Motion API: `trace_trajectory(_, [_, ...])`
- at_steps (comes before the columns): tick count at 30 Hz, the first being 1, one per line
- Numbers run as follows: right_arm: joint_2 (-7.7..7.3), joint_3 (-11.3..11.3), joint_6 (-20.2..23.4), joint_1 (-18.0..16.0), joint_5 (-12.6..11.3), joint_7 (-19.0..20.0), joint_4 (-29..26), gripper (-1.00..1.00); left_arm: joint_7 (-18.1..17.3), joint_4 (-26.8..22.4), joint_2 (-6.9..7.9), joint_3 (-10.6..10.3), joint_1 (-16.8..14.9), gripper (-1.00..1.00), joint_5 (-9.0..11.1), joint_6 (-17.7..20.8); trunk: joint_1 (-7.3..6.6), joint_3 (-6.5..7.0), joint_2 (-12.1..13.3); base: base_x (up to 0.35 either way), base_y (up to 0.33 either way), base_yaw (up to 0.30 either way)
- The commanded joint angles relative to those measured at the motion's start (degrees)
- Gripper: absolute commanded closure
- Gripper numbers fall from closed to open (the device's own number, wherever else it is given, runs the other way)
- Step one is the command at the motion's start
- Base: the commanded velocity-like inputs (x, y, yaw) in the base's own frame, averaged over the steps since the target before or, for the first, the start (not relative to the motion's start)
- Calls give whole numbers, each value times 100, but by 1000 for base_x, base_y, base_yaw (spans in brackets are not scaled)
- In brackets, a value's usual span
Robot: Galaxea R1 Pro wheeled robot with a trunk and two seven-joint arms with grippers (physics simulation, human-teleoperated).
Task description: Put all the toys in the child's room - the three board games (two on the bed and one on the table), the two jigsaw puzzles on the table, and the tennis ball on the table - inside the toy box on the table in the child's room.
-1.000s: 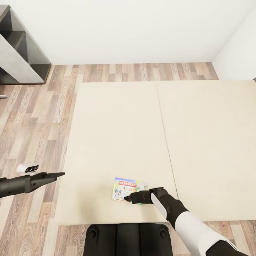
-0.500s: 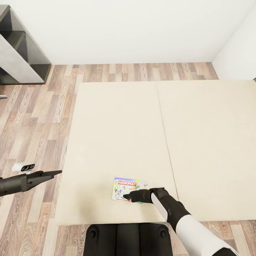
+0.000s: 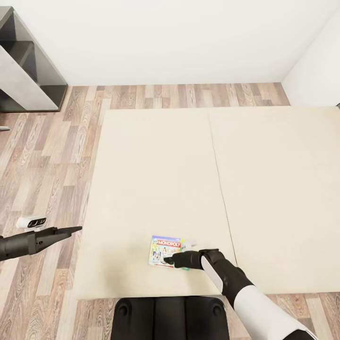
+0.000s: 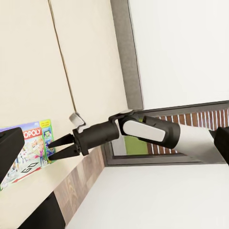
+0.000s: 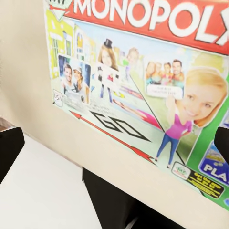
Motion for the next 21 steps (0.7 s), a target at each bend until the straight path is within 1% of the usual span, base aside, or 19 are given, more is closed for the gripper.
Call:
trace_trajectory(1, [-2,6,30,0,-19,3,-24,-100,-20,0,2,-1,-1,-100,0,61,3,-6,-9,0,0,0])
trace_trajectory(6, [-31,6,53,50,-24,12,-243,-100,-20,1,2,-1,-2,-100,0,61,3,-6,-9,0,0,0])
trace_trajectory(10, [-115,1,137,265,-28,16,-685,-100,-20,2,2,4,-2,-100,0,61,3,-6,-9,0,0,0])
trace_trajectory(17, [-258,-7,509,582,-79,17,-1483,-100,-20,2,2,14,-2,-100,0,61,3,-6,-9,0,0,0])
trace_trajectory(21, [-336,-31,631,736,-101,17,-1872,-100,-20,2,2,15,-2,-100,0,61,3,-6,-9,0,0,0])
